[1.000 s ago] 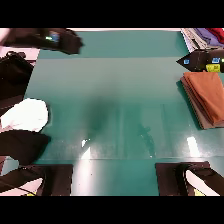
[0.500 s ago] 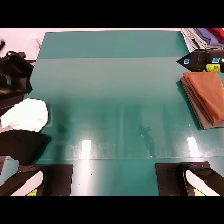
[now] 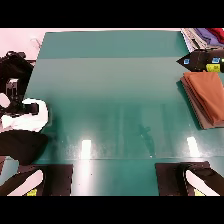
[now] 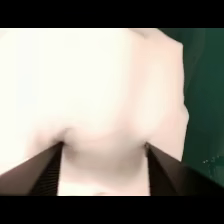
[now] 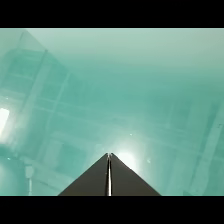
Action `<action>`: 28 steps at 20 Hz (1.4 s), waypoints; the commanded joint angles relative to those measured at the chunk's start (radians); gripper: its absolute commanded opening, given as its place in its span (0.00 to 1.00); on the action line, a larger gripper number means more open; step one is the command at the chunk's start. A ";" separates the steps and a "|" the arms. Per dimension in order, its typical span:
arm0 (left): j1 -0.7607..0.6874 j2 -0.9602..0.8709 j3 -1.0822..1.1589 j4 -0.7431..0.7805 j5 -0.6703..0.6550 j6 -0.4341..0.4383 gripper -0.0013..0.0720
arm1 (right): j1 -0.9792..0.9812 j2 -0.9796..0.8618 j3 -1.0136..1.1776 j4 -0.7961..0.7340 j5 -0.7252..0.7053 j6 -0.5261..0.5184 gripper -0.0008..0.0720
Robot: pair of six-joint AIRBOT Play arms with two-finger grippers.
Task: Fold the shirts.
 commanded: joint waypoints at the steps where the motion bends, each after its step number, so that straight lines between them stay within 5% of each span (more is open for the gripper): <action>1: 0.006 -0.014 -0.008 0.004 0.024 -0.031 0.29 | 0.000 0.001 0.001 0.001 -0.002 0.000 0.03; 2: 0.006 -0.003 0.014 0.002 0.001 -0.031 0.04 | 0.000 0.001 0.001 0.001 -0.005 0.000 0.03; 7: -0.060 0.175 0.319 -0.044 -0.082 -0.026 0.05 | 0.000 0.040 0.021 0.009 -0.055 0.001 0.03; 14: -0.550 0.233 0.737 -0.057 -0.129 0.010 0.04 | 0.000 -0.059 0.339 0.008 -0.011 0.001 0.03; 20: -0.888 -0.041 0.744 -0.081 -0.238 0.019 0.05 | 0.000 -0.174 0.560 0.007 0.122 0.001 0.03; 24: -0.972 -0.320 0.744 -0.312 -0.106 0.078 0.05 | 0.000 -0.221 0.633 0.006 0.191 0.001 0.03; 25: -0.964 -0.369 0.745 -0.367 -0.081 0.077 0.26 | 0.000 -0.222 0.632 0.005 0.197 0.001 0.03; 26: -0.949 -0.406 0.745 -0.415 -0.071 0.068 0.72 | 0.000 -0.222 0.631 -0.001 0.201 0.000 0.03; 27: -0.920 -0.429 0.745 -0.463 -0.076 0.051 0.88 | 0.000 -0.222 0.631 -0.001 0.203 0.000 0.03; 28: -0.877 -0.438 0.744 -0.497 -0.091 0.051 0.87 | 0.000 -0.222 0.631 -0.001 0.203 0.000 0.03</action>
